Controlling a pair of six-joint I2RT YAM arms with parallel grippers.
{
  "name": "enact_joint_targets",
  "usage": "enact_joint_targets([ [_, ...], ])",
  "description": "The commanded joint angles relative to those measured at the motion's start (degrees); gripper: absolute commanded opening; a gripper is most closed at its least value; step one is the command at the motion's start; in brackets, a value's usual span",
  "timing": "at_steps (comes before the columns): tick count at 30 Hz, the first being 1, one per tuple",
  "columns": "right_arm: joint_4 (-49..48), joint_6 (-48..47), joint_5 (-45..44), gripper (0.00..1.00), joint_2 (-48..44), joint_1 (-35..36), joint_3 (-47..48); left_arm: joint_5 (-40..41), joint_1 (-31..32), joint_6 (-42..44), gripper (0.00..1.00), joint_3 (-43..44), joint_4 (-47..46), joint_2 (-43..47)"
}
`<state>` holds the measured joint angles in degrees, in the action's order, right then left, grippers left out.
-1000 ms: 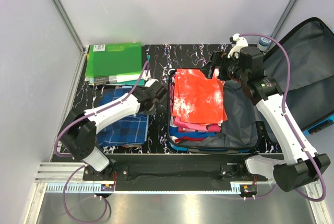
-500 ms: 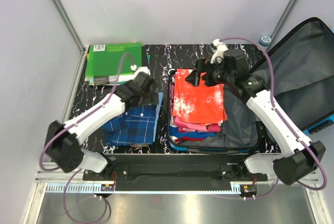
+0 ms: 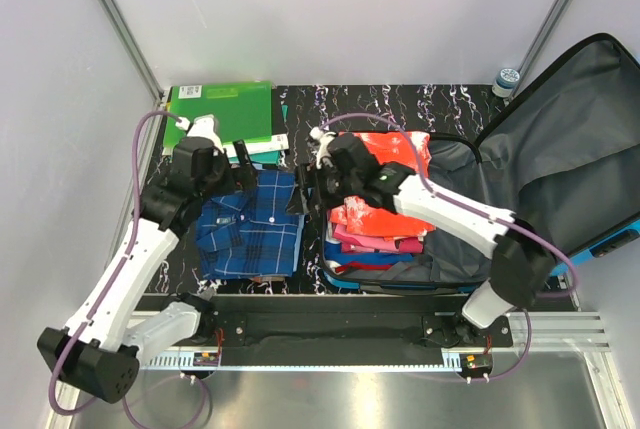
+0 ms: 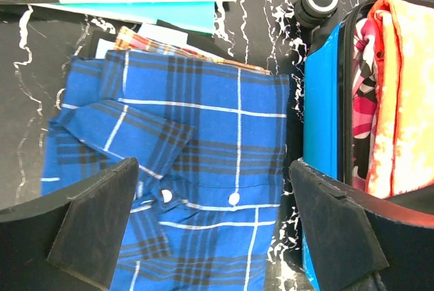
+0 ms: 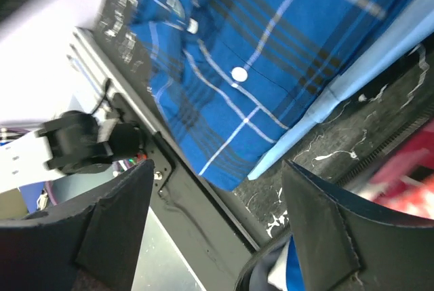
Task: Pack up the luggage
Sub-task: Move the clothes to the center of the board, then pick up the clothes at the center of the board.
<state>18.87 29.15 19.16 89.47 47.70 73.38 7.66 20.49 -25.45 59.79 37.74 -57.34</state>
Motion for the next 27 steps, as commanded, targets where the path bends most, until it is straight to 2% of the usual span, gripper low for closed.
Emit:
enact_joint_targets([
  [1, -4.9, 4.51, -1.13, 0.8, 4.74, 2.3, 1.4, -5.28, -3.25, 5.06, 0.99, -2.39, -1.96, 1.62],
  [6, -2.01, 6.71, -6.14, 0.78, 11.33, 3.71, 4.48, -7.31, -6.86, 7.52, 0.99, -5.03, -3.54, 2.58],
  [11, 1.08, 11.62, -17.39, 0.77, 13.36, 4.51, 5.8, -11.08, -10.29, 9.02, 0.99, -7.32, -5.39, 3.38],
  [14, 1.34, 13.47, -20.63, 0.75, 15.11, 4.77, 6.59, -16.61, -13.28, 9.02, 0.99, -7.67, -5.92, 3.11],
  [17, 3.97, 13.92, -23.46, 0.73, 18.19, 5.47, 9.66, -20.13, -15.3, 8.31, 0.99, -8.63, -7.15, 3.73],
  [27, 8.02, 16.56, -28.29, 0.73, 22.59, 7.32, 13.19, -22.42, -16.36, 8.05, 0.99, -9.16, -7.41, 3.99],
])
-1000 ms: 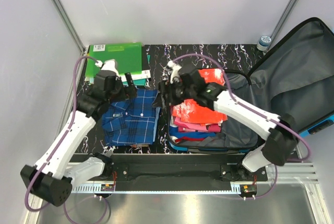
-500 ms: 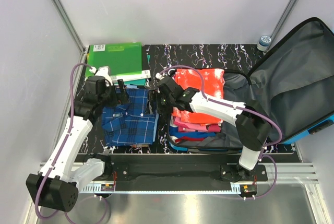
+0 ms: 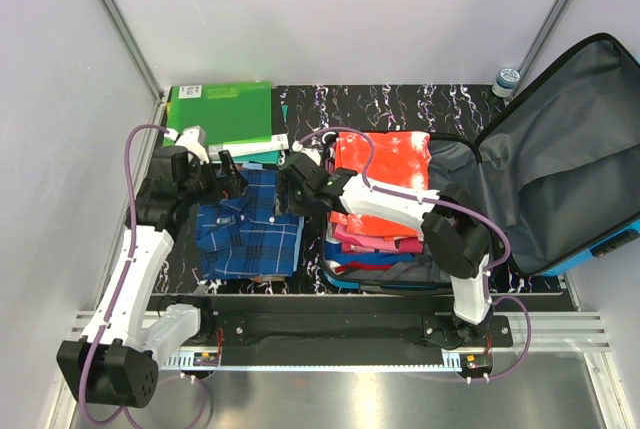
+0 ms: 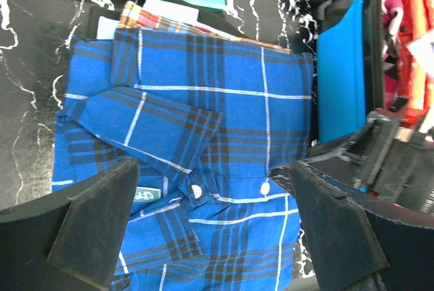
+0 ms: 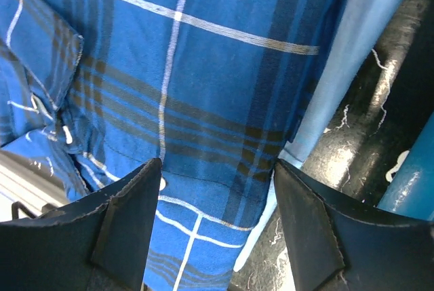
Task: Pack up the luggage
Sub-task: Pick up the clothes at the center of the board.
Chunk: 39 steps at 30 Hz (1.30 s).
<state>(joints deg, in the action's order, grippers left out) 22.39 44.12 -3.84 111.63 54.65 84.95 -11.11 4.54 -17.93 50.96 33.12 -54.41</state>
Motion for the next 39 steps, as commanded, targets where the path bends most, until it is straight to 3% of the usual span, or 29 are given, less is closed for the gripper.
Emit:
enact_joint_targets([
  [1, 5.2, 1.41, -6.26, 0.73, 0.34, 0.54, 2.06, -3.74, -0.4, 0.53, 0.99, -0.42, -2.8, 1.15],
  [9, 7.75, 0.97, -5.05, 0.72, 2.09, 1.25, 3.12, -4.53, -1.37, 0.44, 0.99, -0.6, -3.24, 1.68],
  [18, 7.58, -0.43, -1.0, 0.56, 2.01, 1.25, 3.03, -4.27, -1.9, 0.44, 0.99, -0.95, -3.42, 2.03],
  [21, 6.79, -1.14, 1.19, 0.39, 2.1, 1.25, 3.29, -4.09, -2.07, 0.44, 0.99, -1.04, -3.42, 2.12],
  [22, 6.61, -1.23, 1.55, 0.25, 2.01, 1.25, 3.47, -4.09, -2.16, 0.36, 0.99, -1.12, -3.42, 2.12],
  [25, 6.52, -2.19, 2.6, 0.01, 1.13, 1.33, 4.52, -4.18, -2.25, 0.36, 0.99, -1.3, -3.51, 2.03],
  [39, 10.12, -8.7, 1.9, 0.0, -8.45, 1.25, 9.71, -4.27, -2.78, 0.27, 0.99, -1.48, -3.59, 2.03],
])
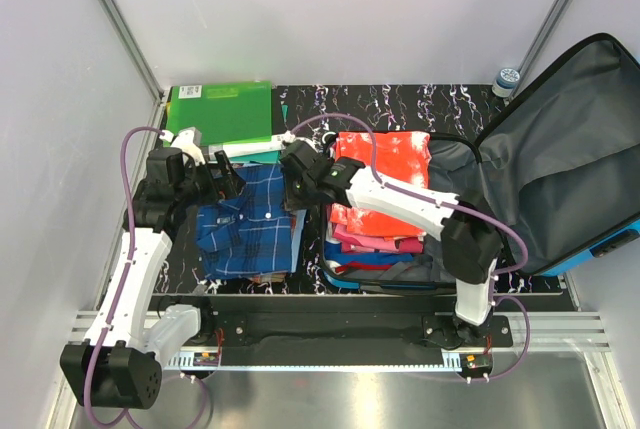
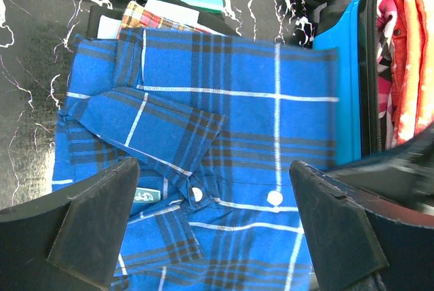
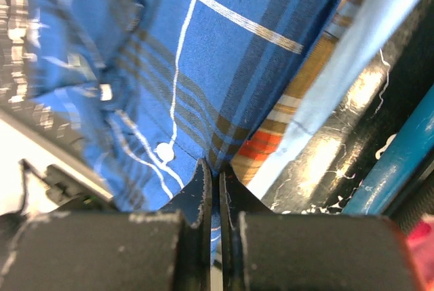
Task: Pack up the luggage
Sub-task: Pick up the clothes at the center of the board.
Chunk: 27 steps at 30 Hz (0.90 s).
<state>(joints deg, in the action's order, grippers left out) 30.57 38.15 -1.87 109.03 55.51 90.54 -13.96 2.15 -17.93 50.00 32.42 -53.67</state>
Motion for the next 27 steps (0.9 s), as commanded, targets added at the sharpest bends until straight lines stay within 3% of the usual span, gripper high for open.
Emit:
enact_joint_targets([
  [1, 2.47, -2.99, -0.33, 0.0, -6.2, 0.39, 4.64, -1.51, -0.48, 0.27, 0.99, -0.69, -2.89, 1.2],
  [8, 7.39, -6.68, -0.5, 0.0, -9.62, -2.41, 6.4, -1.43, -0.48, 0.27, 0.99, -0.78, -2.89, 1.11],
  [27, 25.68, -17.32, -2.08, 0.0, -20.35, -20.43, 10.53, -2.04, -0.75, 0.0, 0.99, -1.13, -2.98, 0.67],
])
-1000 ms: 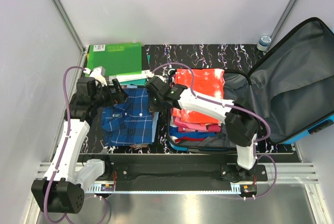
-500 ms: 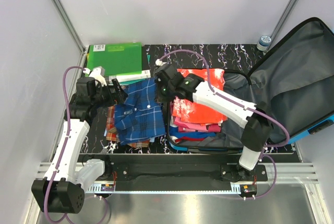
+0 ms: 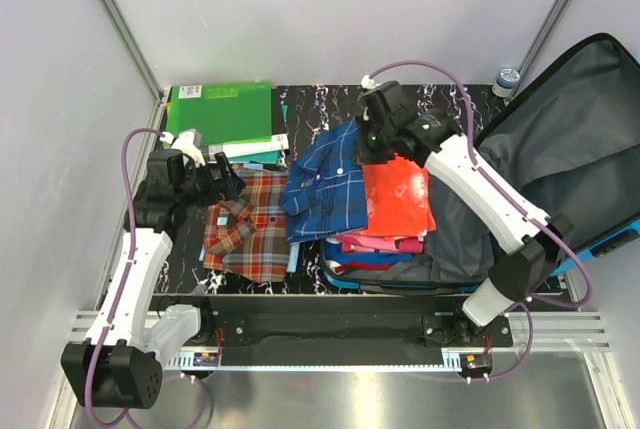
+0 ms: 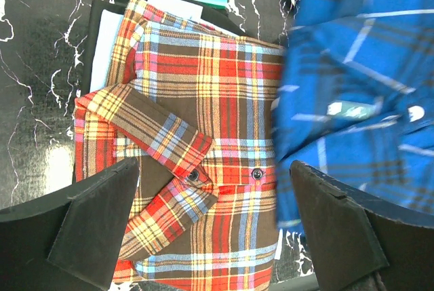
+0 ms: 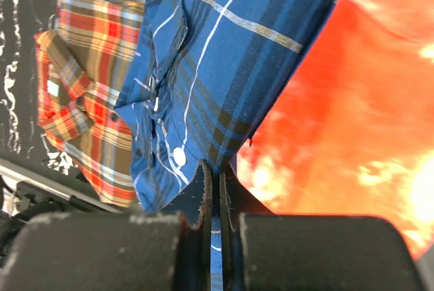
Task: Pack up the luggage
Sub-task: Pick up the clothes at the center of the board, then place the clothes in the luggage.
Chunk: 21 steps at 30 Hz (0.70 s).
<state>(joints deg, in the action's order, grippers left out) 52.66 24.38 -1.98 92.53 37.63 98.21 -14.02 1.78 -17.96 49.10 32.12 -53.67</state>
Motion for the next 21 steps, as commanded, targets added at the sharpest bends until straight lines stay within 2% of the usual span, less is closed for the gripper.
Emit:
enact_joint_targets([
  [1, 3.93, -4.16, -1.8, 0.0, -4.63, -3.25, 2.69, -1.97, -0.38, 0.11, 0.99, -0.15, -2.68, 0.58],
  [12, 7.01, -7.68, -0.57, 0.0, -11.05, -13.36, -0.3, -2.59, -0.38, -0.06, 0.99, -0.32, -2.85, 0.23],
  [21, 7.45, -11.19, 1.27, 0.0, -11.94, -21.54, -4.78, -3.12, -0.38, -0.15, 0.99, -0.5, -3.03, 0.23],
])
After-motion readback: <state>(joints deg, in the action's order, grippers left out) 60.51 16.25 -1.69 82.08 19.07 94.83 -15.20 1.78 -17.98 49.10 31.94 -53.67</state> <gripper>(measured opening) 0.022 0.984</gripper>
